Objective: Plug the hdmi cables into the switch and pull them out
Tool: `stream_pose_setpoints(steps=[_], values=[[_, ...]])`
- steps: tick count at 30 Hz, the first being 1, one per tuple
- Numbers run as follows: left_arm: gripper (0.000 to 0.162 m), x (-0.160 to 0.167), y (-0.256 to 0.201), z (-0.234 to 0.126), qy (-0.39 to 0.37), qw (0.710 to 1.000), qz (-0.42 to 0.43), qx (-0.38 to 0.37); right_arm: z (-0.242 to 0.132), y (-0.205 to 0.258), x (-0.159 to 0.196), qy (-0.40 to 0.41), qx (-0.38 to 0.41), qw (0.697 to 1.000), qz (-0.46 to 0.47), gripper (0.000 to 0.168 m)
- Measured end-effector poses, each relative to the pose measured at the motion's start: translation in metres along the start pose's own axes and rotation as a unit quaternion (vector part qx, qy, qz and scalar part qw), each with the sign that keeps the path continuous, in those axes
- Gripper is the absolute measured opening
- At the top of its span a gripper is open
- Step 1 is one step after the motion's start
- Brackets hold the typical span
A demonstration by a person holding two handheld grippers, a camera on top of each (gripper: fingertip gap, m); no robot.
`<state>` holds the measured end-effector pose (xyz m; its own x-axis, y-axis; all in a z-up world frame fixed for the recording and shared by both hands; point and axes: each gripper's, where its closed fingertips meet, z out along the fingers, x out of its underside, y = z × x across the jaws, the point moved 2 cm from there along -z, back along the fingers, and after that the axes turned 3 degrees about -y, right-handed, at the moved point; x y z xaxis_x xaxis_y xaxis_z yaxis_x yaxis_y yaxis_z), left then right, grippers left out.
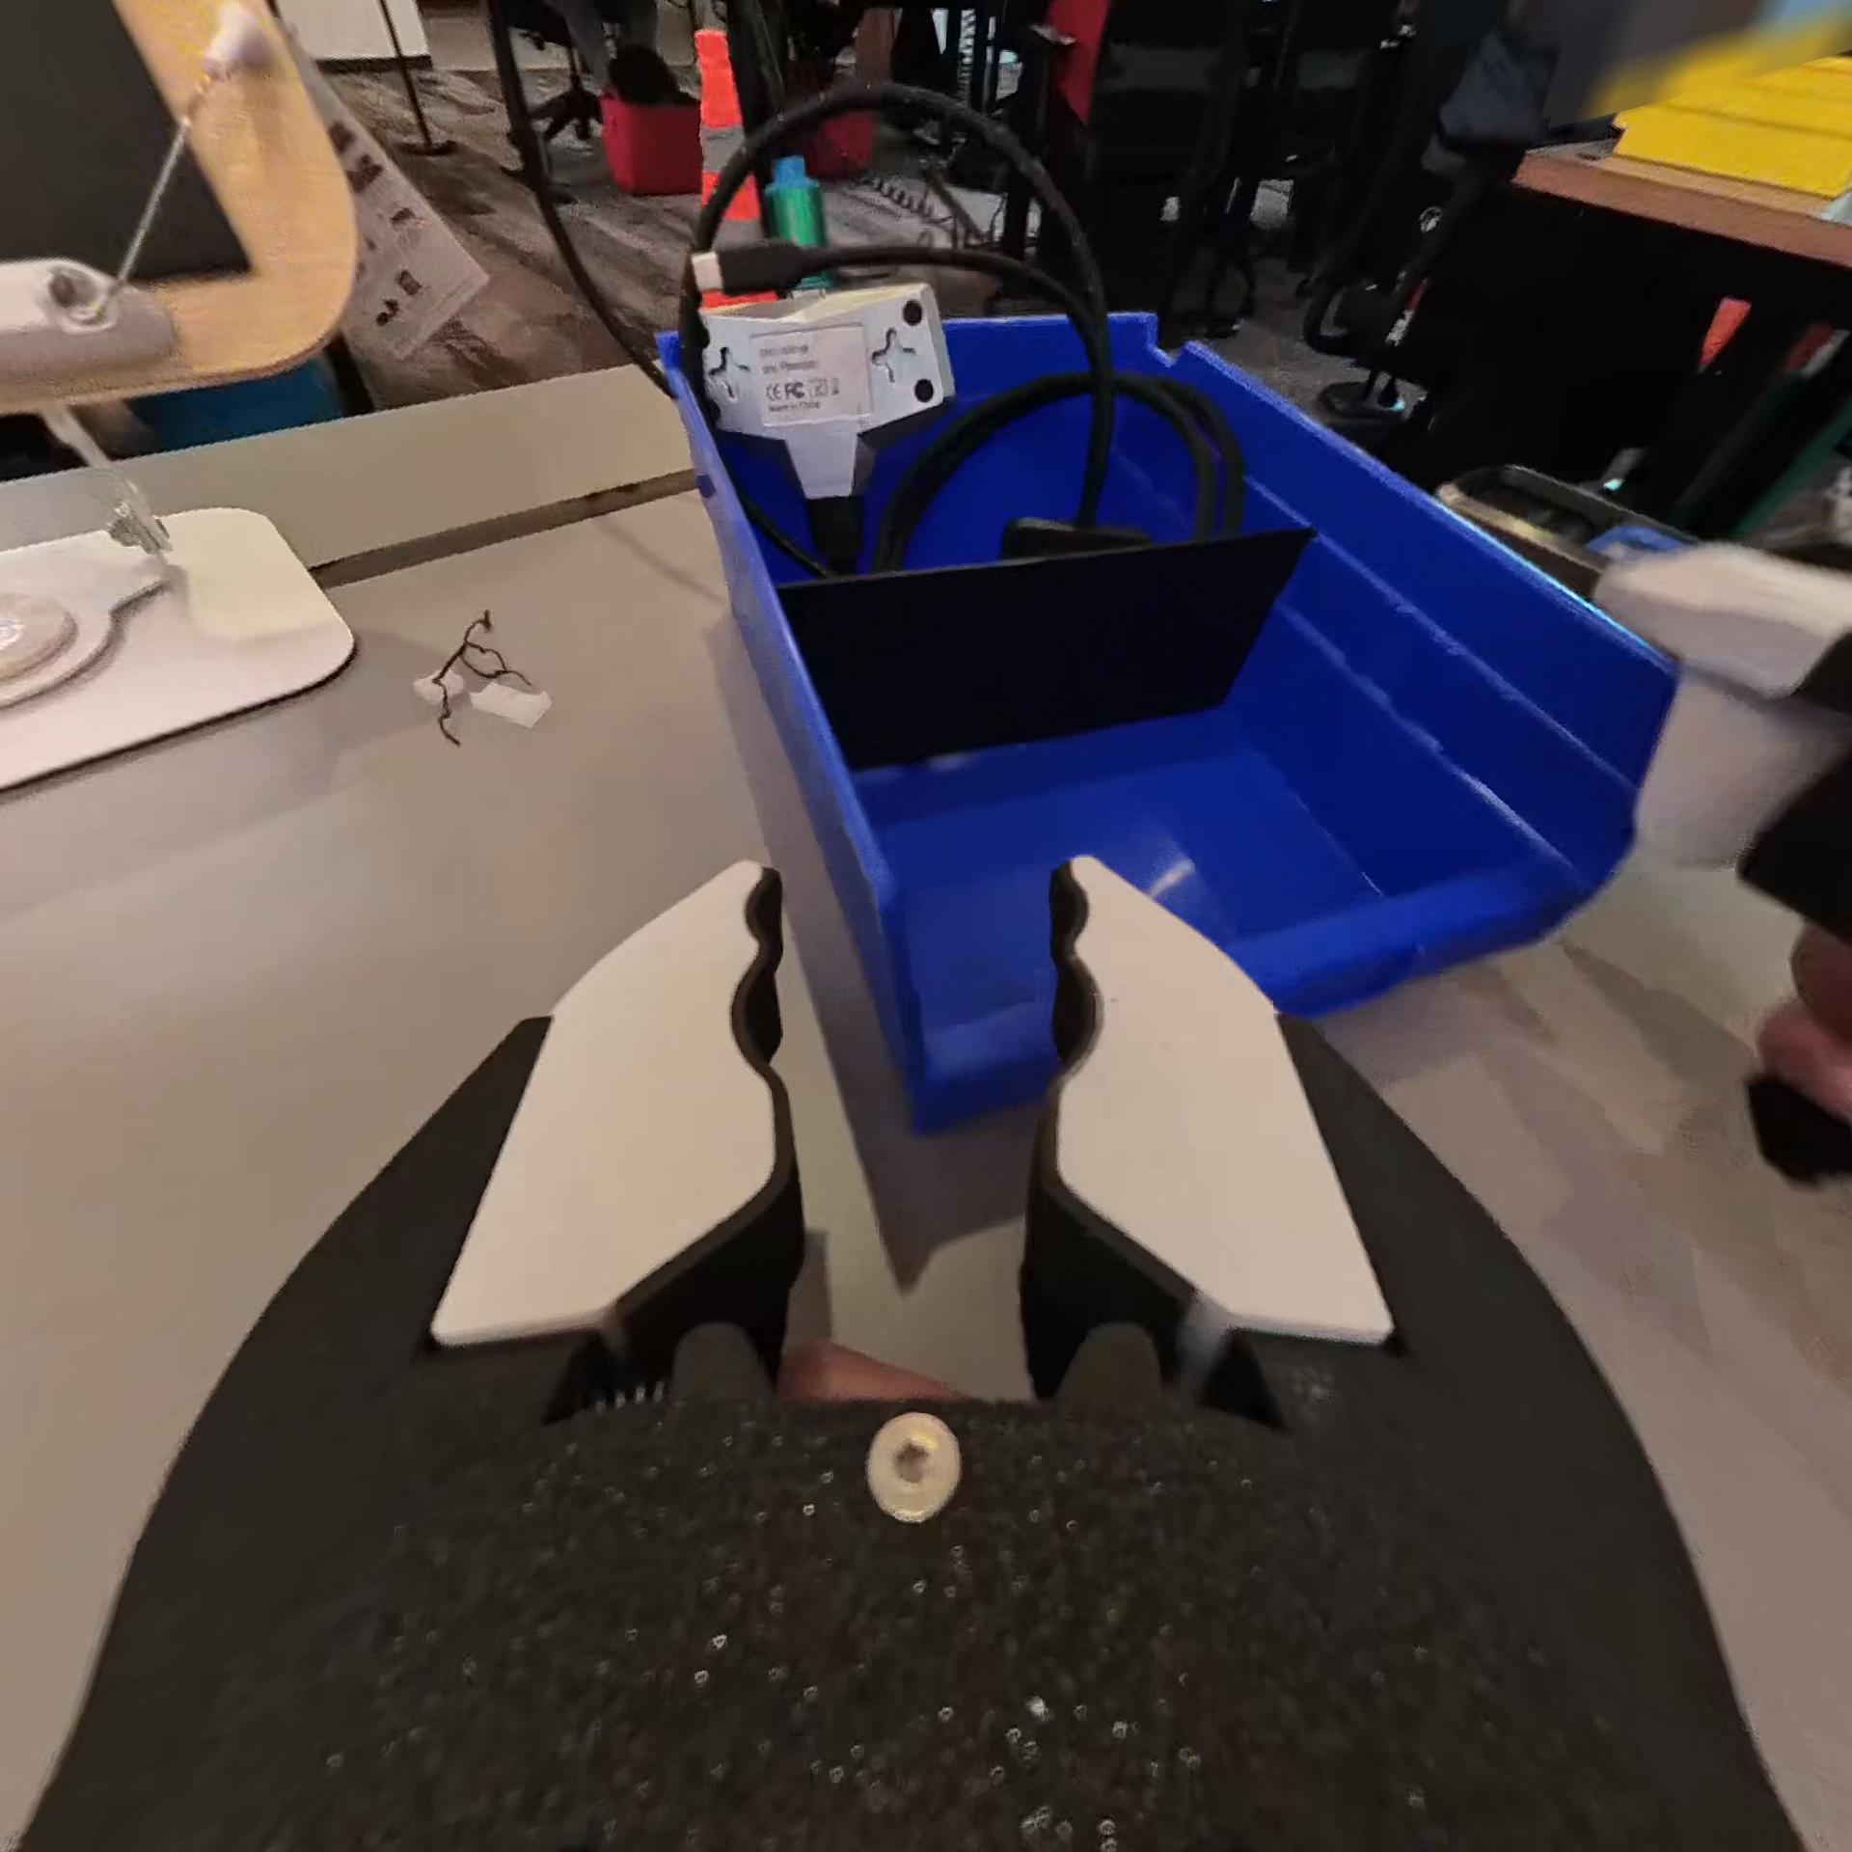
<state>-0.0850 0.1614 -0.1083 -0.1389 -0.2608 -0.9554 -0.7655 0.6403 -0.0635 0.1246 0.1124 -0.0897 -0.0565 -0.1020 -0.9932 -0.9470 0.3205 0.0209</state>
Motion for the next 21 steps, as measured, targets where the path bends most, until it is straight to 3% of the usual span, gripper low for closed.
stream_pose_setpoints(steps=[1, 4, 7, 10, 15, 21], values=[[0.045, 0.000, -0.001, 0.008, 0.004, 1.000, -0.005, -0.001, 0.004, -0.003, 0.013, 0.031, -0.007, 0.999, 0.012, 0.039], [0.026, 0.017, 0.001, 0.029, 0.062, 0.998, -0.006, -0.018, 0.010, 0.011, 0.037, 0.081, -0.073, 0.993, 0.053, 0.007], [0.010, 0.024, 0.011, 0.032, 0.074, 0.994, 0.014, -0.085, 0.011, 0.013, 0.038, 0.084, -0.042, 0.996, -0.007, 0.003], [0.003, 0.020, 0.004, 0.018, 0.059, 0.993, 0.000, -0.106, 0.004, 0.014, 0.034, 0.082, -0.023, 0.996, 0.012, 0.002], [0.004, 0.010, 0.006, -0.033, 0.020, 0.991, 0.040, -0.125, -0.019, 0.030, 0.021, 0.066, -0.048, 0.995, 0.059, 0.001], [0.004, 0.015, 0.070, -0.122, -0.011, 0.979, 0.047, -0.198, -0.055, 0.122, 0.010, 0.036, -0.131, 0.991, 0.006, 0.001]])
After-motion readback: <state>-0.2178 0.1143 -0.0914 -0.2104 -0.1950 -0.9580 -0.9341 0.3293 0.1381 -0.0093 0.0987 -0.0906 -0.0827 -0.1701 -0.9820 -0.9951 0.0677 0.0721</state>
